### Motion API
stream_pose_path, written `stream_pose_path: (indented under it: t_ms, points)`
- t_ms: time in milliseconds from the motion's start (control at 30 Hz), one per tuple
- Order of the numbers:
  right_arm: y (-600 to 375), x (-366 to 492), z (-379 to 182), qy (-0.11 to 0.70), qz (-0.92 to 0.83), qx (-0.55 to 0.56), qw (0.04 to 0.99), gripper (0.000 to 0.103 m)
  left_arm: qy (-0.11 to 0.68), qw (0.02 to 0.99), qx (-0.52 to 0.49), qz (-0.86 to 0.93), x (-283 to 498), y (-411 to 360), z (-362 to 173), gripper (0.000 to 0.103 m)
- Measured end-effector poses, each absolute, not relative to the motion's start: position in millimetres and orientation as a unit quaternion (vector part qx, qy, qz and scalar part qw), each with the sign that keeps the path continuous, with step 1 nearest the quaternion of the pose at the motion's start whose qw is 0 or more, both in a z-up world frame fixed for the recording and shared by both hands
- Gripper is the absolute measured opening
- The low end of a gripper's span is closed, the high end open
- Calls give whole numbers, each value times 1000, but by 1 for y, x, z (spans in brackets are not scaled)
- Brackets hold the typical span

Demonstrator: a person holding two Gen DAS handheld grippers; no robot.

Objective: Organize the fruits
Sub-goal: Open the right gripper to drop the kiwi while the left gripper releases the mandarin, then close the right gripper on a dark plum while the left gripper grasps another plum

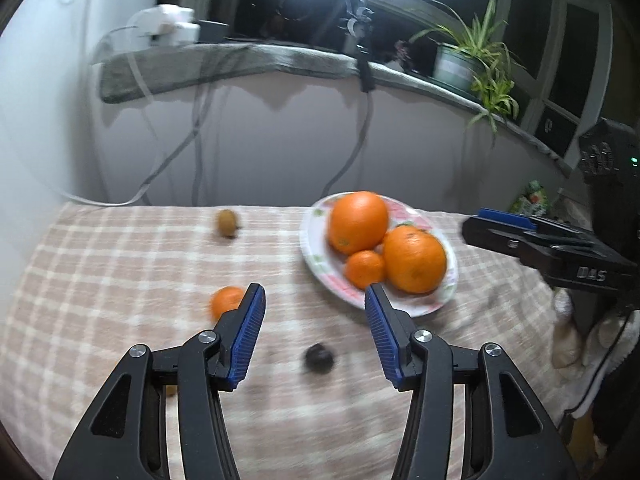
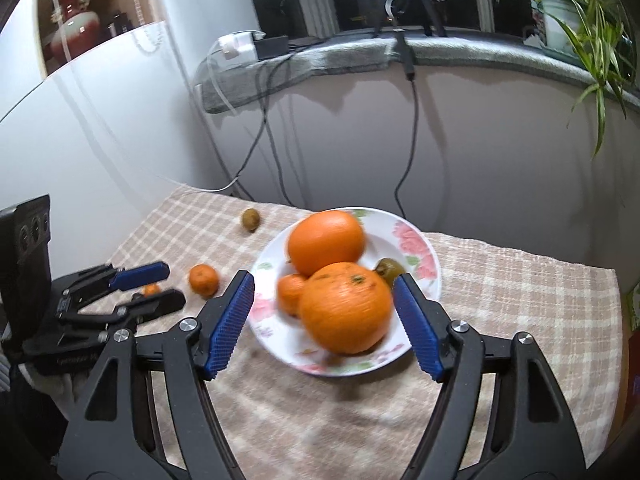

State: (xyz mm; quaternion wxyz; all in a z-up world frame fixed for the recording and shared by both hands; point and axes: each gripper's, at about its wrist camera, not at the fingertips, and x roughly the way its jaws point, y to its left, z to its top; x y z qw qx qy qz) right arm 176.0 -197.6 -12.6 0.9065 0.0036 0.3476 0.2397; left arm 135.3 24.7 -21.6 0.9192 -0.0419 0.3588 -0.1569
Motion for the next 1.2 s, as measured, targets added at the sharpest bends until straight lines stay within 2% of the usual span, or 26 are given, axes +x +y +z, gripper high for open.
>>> stream_pose_path:
  t_ms: [433, 567, 700, 833, 900, 1033, 1200]
  points:
    - [-137, 123, -27, 333, 287, -39, 897, 75, 380, 919, -47, -92, 93, 104, -53, 50]
    - [-117, 115, -37, 339, 297, -65, 890, 75, 388, 915, -71, -79, 91, 125, -60, 46]
    - [-107, 117, -49, 354, 303, -73, 882, 74, 394, 913, -77, -75, 91, 136, -65, 37]
    - [-102, 125, -60, 374, 304, -72, 874, 63, 403, 908, -83, -72, 93, 144, -72, 33]
    - [-100, 127, -64, 380, 303, -72, 871, 61, 408, 906, -86, -73, 96, 146, -76, 32]
    - [-97, 133, -74, 394, 301, -78, 865, 51, 418, 900, -97, -75, 102, 150, -81, 32]
    - [-95, 139, -82, 405, 297, -77, 861, 50, 425, 896, -100, -76, 107, 151, -85, 32]
